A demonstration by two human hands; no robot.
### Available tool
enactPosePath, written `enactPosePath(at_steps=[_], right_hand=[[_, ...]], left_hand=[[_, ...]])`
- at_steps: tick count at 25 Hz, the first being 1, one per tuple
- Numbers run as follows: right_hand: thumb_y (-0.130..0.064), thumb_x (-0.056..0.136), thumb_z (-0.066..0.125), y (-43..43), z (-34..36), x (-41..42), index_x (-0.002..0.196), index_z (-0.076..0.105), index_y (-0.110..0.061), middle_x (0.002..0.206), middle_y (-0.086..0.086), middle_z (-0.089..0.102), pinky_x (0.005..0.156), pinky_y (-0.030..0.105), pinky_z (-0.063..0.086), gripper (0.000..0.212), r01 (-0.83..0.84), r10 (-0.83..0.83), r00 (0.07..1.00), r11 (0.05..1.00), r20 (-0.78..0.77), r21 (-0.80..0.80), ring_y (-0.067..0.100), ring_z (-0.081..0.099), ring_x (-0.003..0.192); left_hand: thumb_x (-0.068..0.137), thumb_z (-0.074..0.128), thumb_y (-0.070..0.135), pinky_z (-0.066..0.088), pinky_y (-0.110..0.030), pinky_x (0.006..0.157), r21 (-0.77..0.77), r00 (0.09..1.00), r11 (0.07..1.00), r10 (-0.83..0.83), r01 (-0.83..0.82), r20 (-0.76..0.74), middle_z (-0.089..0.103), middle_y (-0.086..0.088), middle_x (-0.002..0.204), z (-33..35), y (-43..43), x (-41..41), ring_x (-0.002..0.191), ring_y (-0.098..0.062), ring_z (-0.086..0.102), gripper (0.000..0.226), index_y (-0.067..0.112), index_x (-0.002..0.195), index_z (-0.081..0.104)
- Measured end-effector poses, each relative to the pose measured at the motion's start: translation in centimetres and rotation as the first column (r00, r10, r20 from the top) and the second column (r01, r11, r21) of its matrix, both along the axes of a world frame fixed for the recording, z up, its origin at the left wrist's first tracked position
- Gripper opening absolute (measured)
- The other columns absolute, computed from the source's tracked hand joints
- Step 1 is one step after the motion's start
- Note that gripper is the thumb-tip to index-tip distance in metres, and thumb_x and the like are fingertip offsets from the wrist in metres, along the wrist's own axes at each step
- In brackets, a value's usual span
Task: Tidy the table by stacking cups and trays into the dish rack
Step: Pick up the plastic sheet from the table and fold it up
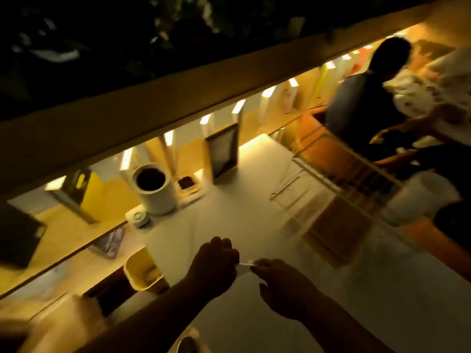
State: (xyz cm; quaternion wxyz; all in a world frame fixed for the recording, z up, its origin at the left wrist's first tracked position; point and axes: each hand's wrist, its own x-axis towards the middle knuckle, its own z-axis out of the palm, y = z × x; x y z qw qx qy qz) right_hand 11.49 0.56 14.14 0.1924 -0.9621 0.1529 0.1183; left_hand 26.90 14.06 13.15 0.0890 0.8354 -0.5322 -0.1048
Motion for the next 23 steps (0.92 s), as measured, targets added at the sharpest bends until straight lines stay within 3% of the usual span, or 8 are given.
enactPosePath(at_steps=[5,8,11,13,18,23], right_hand=[[-0.024,0.090,0.051,6.3,-7.3,12.8,0.145,0.038,-0.024,0.150,0.002,0.044,0.107,0.042,0.045,0.057,-0.260,0.260,0.963,0.966,-0.067,0.015,0.026,0.045,0.132],[-0.038,0.088,0.054,8.6,-12.1,18.8,0.148,0.023,-0.033,0.160,0.007,0.030,0.114,0.054,0.032,0.068,-0.364,0.361,0.926,0.932,-0.109,-0.006,0.037,0.030,0.144],[-0.062,0.089,0.037,8.9,-17.7,23.1,0.152,-0.005,-0.042,0.167,0.004,0.001,0.118,0.061,0.007,0.078,-0.251,0.239,0.954,0.967,-0.182,-0.047,0.038,0.001,0.151],[-0.071,0.087,0.024,8.4,-21.1,24.1,0.152,-0.012,-0.042,0.166,0.000,-0.014,0.116,0.065,-0.004,0.080,-0.179,0.153,0.972,0.974,-0.179,-0.137,0.036,-0.013,0.151],[-0.070,0.083,0.036,7.9,-25.0,23.4,0.157,0.012,-0.034,0.168,0.005,0.006,0.115,0.071,0.002,0.086,-0.190,0.211,0.977,0.936,0.042,-0.296,0.040,0.002,0.152],[-0.065,0.082,0.039,7.9,-25.7,23.7,0.157,0.015,-0.032,0.167,0.007,0.008,0.114,0.072,0.007,0.086,-0.171,0.205,0.976,0.933,0.078,-0.316,0.040,0.004,0.152]], left_hand=[[0.093,0.060,0.033,0.052,-0.021,0.066,0.109,0.921,0.920,0.385,-0.377,-0.060,0.060,0.008,0.091,-6.6,8.4,8.3,0.075,-0.006,0.059,0.009,0.028,0.092,0.067],[0.091,0.063,0.028,0.054,-0.026,0.064,0.128,0.815,0.822,0.568,-0.555,-0.112,0.061,0.007,0.093,-10.1,12.7,12.2,0.077,-0.012,0.062,0.004,0.027,0.092,0.065],[0.087,0.065,0.033,0.039,-0.019,0.053,0.153,0.690,0.698,0.715,-0.699,-0.112,0.054,0.010,0.086,-13.8,16.8,15.8,0.067,-0.005,0.052,0.005,0.029,0.091,0.064],[0.086,0.064,0.034,0.031,-0.017,0.051,0.202,0.632,0.641,0.766,-0.740,-0.115,0.047,0.015,0.081,-16.5,19.3,17.6,0.063,-0.004,0.047,0.005,0.032,0.088,0.061],[0.086,0.065,0.027,0.038,-0.022,0.048,0.380,0.470,0.492,0.869,-0.783,-0.156,0.058,0.006,0.078,-25.6,22.6,20.3,0.062,-0.009,0.057,0.011,0.030,0.081,0.056],[0.088,0.058,0.024,0.041,-0.029,0.050,0.486,0.258,0.344,0.937,-0.803,-0.236,0.061,-0.005,0.077,-35.5,21.4,22.1,0.063,-0.019,0.058,0.010,0.020,0.080,0.054]])
